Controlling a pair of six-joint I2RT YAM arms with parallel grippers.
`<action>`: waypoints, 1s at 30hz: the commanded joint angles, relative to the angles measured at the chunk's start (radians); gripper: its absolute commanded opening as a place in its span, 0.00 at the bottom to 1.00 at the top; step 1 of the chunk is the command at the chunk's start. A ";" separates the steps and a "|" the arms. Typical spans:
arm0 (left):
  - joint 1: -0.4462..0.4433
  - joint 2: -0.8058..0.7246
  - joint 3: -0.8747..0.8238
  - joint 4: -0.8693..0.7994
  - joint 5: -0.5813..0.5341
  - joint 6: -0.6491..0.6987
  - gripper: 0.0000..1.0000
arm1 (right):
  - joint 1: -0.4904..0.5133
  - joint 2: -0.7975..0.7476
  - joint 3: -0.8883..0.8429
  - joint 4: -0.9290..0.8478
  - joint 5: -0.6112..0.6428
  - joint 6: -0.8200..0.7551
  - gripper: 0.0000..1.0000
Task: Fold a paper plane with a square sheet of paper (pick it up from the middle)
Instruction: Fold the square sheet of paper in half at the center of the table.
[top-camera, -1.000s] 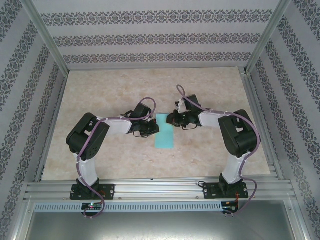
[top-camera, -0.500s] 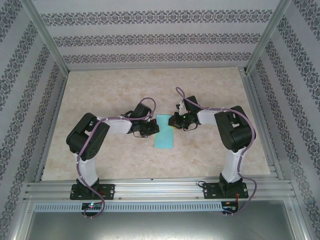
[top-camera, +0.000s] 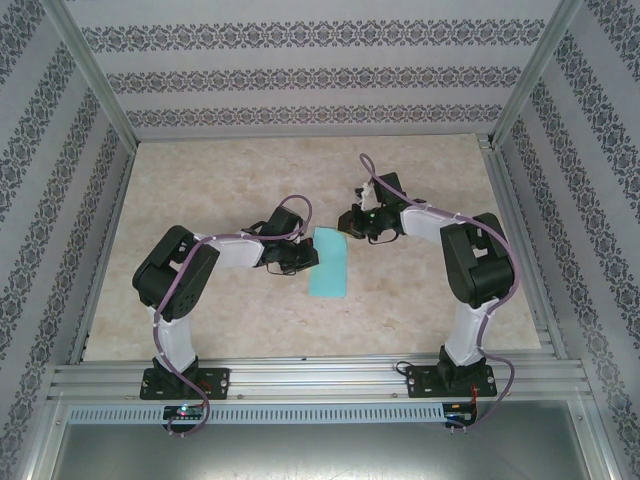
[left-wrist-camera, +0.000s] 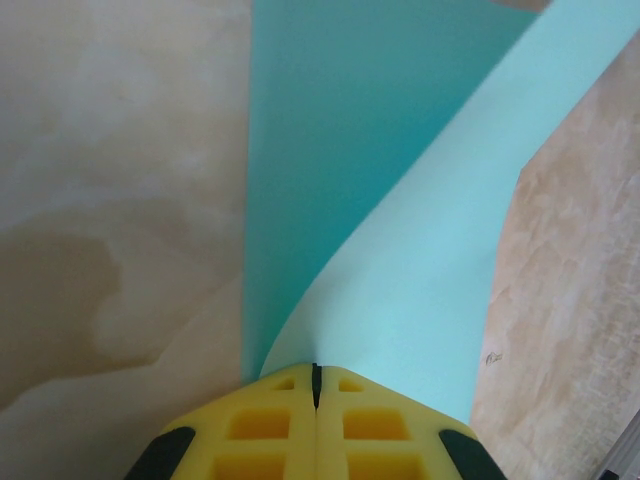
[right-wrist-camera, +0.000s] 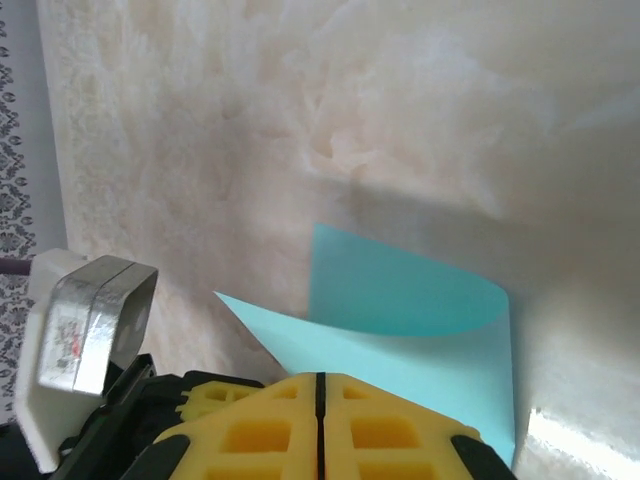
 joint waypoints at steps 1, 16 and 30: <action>-0.012 0.056 -0.013 -0.125 -0.032 0.026 0.00 | 0.002 0.052 0.014 -0.015 -0.017 -0.010 0.08; -0.012 0.055 -0.012 -0.130 -0.031 0.029 0.00 | 0.010 0.049 0.081 -0.137 0.048 -0.032 0.08; -0.012 0.052 -0.011 -0.133 -0.030 0.029 0.00 | -0.010 0.142 0.123 -0.106 0.015 0.002 0.08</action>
